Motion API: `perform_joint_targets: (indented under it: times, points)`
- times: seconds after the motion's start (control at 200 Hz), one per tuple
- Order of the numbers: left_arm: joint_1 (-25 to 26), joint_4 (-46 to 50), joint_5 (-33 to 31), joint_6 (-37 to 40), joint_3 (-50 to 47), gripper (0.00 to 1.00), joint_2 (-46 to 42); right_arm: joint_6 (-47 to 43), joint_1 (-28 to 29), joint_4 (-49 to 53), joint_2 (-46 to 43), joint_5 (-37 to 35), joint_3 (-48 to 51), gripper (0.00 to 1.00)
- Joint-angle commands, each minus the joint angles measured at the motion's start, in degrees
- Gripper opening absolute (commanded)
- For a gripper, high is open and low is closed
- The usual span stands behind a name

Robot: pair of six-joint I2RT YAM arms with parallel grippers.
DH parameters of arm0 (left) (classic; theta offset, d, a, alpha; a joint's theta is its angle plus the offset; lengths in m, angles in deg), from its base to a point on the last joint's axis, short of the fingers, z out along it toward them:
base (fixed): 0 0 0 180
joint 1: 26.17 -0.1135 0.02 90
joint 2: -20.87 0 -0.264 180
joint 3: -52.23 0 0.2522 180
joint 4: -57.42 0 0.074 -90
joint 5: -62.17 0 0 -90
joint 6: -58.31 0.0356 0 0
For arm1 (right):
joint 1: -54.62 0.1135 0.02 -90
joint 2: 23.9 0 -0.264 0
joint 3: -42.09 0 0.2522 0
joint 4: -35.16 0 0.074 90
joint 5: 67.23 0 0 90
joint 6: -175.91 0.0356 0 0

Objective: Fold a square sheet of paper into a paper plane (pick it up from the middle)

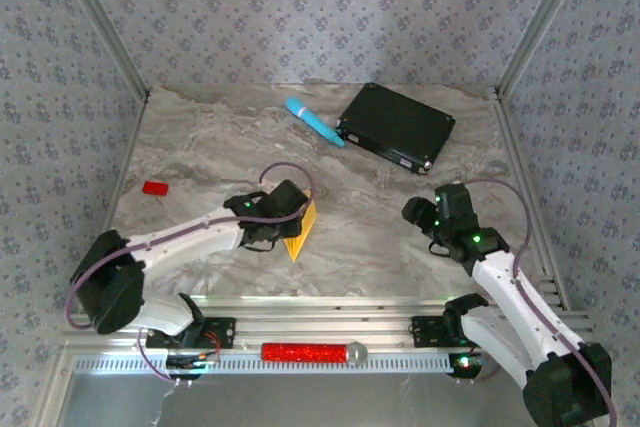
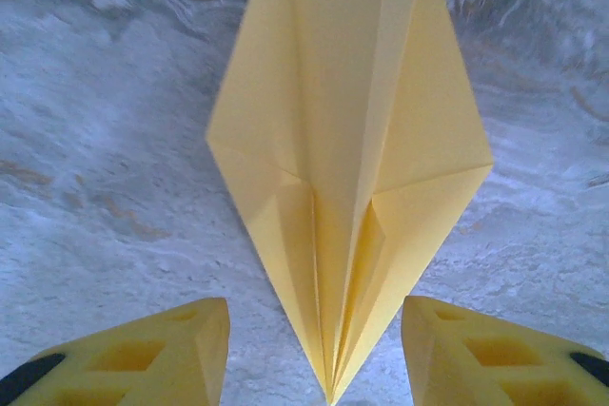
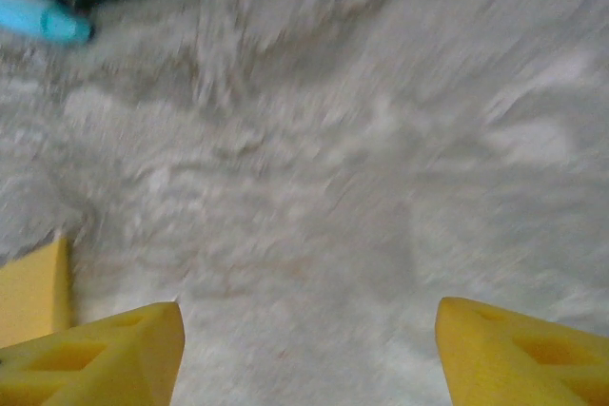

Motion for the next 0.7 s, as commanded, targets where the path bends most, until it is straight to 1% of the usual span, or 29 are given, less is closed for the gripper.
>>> perform_joint_targets:
  times: [0.0, 0.085, 0.16, 0.195, 0.26, 0.315, 0.335, 0.41, 0.525, 0.61, 0.67, 0.68, 0.695]
  points:
    - [-0.5, 2.3, -6.3, 1.0, -1.6, 0.53, -6.1, -8.9, -2.0, 3.7, -1.0, -12.6, -2.0, 0.74]
    - [-1.4, 3.0, -8.6, 0.5, -5.4, 0.59, -12.1, -15.8, -3.2, -1.0, -0.8, -16.7, -1.0, 0.77]
    - [-3.8, 2.7, -8.9, -0.1, -9.4, 0.65, -17.8, -20.9, -4.0, -7.1, 0.1, -18.7, 0.8, 0.81]
    - [-5.3, 2.5, -8.6, 0.2, -10.9, 0.67, -20.5, -22.6, -4.4, -10.1, 0.9, -19.4, 1.8, 0.81]
    - [-8.2, 2.7, -8.8, 1.6, -13.4, 0.71, -25.4, -26.3, -4.9, -15.7, 2.7, -19.8, 3.8, 0.81]
    - [-10.3, 2.9, -9.3, 3.2, -14.6, 0.76, -29.1, -28.8, -5.4, -20.1, 4.4, -20.0, 5.4, 0.81]
    - [-11.1, 2.8, -9.5, 4.1, -15.0, 0.78, -30.4, -30.3, -5.6, -22.1, 5.2, -19.6, 6.0, 0.82]
    - [-14.0, 3.3, -10.8, 7.1, -15.6, 0.83, -34.3, -32.2, -7.7, -24.5, 8.2, -18.1, 5.2, 0.83]
    - [-18.7, 1.5, -12.8, 13.0, -16.4, 0.93, -37.4, -39.5, -9.2, -33.7, 14.2, -17.1, 7.0, 0.83]
    - [-23.5, -0.3, -12.4, 17.9, -16.4, 0.96, -36.6, -42.6, -10.3, -42.0, 18.5, -13.8, 9.4, 0.83]
    - [-26.9, -1.5, -12.8, 21.0, -16.1, 0.98, -35.5, -42.6, -11.5, -49.2, 22.2, -10.6, 11.0, 0.83]
    - [-27.5, -1.8, -12.8, 21.4, -16.1, 0.98, -35.3, -44.2, -11.8, -49.7, 22.7, -10.0, 10.8, 0.83]
    - [-28.3, -2.4, -12.8, 22.3, -16.2, 0.98, -35.1, -44.3, -12.2, -49.3, 23.2, -10.2, 10.1, 0.83]
